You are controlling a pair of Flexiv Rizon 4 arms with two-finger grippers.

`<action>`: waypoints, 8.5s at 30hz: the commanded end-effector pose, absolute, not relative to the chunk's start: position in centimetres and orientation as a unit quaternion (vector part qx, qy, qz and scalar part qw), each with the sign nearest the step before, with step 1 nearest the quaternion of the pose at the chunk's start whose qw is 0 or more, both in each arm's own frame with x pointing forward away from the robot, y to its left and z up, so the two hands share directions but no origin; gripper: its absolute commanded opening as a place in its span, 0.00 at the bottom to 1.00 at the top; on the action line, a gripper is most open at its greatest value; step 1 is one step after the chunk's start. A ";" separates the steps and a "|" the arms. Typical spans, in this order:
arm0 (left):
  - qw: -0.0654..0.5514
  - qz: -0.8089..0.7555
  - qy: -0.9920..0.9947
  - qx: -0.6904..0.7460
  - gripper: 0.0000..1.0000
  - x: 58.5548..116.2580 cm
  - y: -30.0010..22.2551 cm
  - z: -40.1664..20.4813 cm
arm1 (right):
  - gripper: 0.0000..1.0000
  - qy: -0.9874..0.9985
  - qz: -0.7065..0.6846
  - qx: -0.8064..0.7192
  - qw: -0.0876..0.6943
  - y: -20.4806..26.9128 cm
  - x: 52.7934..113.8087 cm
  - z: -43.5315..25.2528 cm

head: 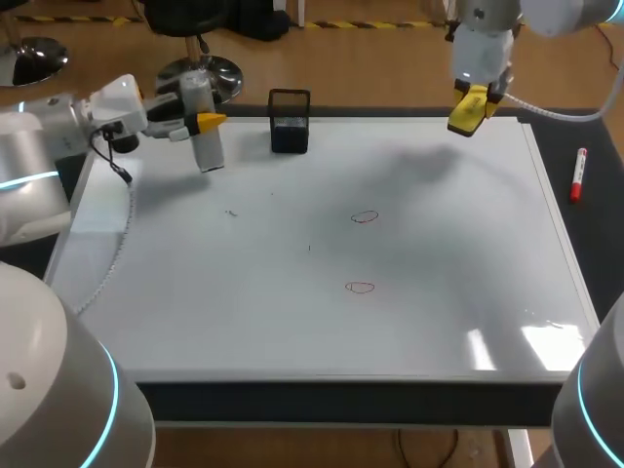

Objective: Pick up the inspection probe, press it on each red-marked spot on the whiteboard one by one, put down the probe, pick up the eraser, and wipe off all the red marks.

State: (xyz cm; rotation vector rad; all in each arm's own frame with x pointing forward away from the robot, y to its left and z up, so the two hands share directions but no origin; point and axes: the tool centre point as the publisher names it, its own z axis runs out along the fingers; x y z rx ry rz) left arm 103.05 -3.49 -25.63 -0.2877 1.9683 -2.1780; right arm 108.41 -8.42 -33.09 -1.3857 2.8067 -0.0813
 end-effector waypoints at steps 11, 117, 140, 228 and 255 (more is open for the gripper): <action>0.065 -0.754 0.653 -0.036 0.00 101.7 -8.1 -23.2 | 0.00 0.896 -0.027 -0.443 0.004 -8.5 108.4 -33.0; -0.166 -0.749 0.632 0.112 0.00 91.5 -31.1 -29.4 | 0.00 0.896 -0.027 -0.443 0.004 -8.5 108.4 -33.0; -0.166 -0.748 0.632 0.117 0.00 91.3 -31.2 -29.4 | 0.00 0.896 -0.027 -0.443 0.004 -8.5 108.4 -33.0; 0.134 -0.730 0.658 -0.125 0.00 104.2 -5.0 -24.7 | 0.00 0.896 -0.027 -0.443 0.004 -8.5 108.4 -33.0; 0.134 -0.730 0.658 -0.125 0.00 104.2 -5.0 -24.7 | 0.00 0.855 -0.024 -0.517 0.007 -2.0 103.8 -32.3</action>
